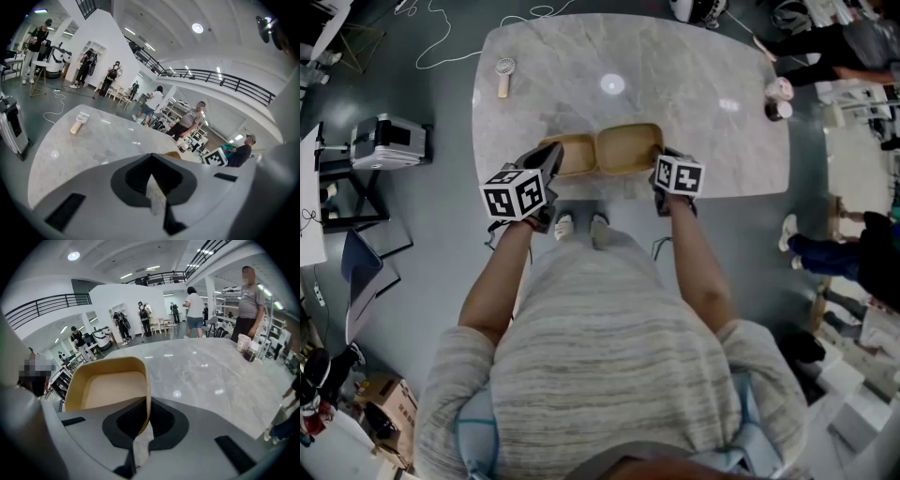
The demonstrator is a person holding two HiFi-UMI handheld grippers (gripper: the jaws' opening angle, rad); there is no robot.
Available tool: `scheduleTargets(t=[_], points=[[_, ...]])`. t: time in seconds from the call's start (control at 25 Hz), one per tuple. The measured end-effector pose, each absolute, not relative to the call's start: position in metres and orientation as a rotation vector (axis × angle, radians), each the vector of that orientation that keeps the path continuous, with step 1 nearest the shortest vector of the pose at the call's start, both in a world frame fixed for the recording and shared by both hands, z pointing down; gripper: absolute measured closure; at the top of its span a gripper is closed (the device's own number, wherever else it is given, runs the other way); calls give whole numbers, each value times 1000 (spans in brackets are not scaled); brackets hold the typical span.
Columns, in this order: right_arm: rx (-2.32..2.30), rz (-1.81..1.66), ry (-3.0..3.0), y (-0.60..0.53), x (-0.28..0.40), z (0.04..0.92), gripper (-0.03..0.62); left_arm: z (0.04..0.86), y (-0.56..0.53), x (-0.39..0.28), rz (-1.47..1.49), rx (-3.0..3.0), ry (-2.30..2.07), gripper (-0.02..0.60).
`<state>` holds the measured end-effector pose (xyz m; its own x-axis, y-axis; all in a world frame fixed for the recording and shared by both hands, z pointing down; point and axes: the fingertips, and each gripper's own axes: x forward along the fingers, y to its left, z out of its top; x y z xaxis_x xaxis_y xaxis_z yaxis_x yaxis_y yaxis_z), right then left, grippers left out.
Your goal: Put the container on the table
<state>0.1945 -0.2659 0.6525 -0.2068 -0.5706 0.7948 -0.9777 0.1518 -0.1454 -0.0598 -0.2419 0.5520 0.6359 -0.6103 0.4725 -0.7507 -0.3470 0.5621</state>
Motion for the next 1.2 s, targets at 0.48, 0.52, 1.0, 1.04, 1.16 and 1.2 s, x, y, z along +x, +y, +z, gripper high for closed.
scheduleTargets(t=[0.48, 0.52, 1.0, 1.04, 1.16, 1.2], points=[[1483, 971, -1672, -252, 222, 709, 589, 561, -242, -53, 260, 2059, -1045, 580], [1485, 975, -1660, -250, 224, 711, 589, 561, -242, -53, 261, 2059, -1043, 580], [1484, 1007, -1561, -233, 236, 736, 589, 562, -238, -45, 285, 2061, -1020, 580], [1483, 1011, -1553, -232, 236, 738, 589, 563, -237, -45, 286, 2059, -1018, 580], [1482, 1025, -1531, -229, 236, 743, 589, 564, -236, -43, 289, 2059, -1010, 580], [1485, 1028, -1523, -229, 237, 745, 589, 564, -236, -43, 289, 2059, -1008, 580]])
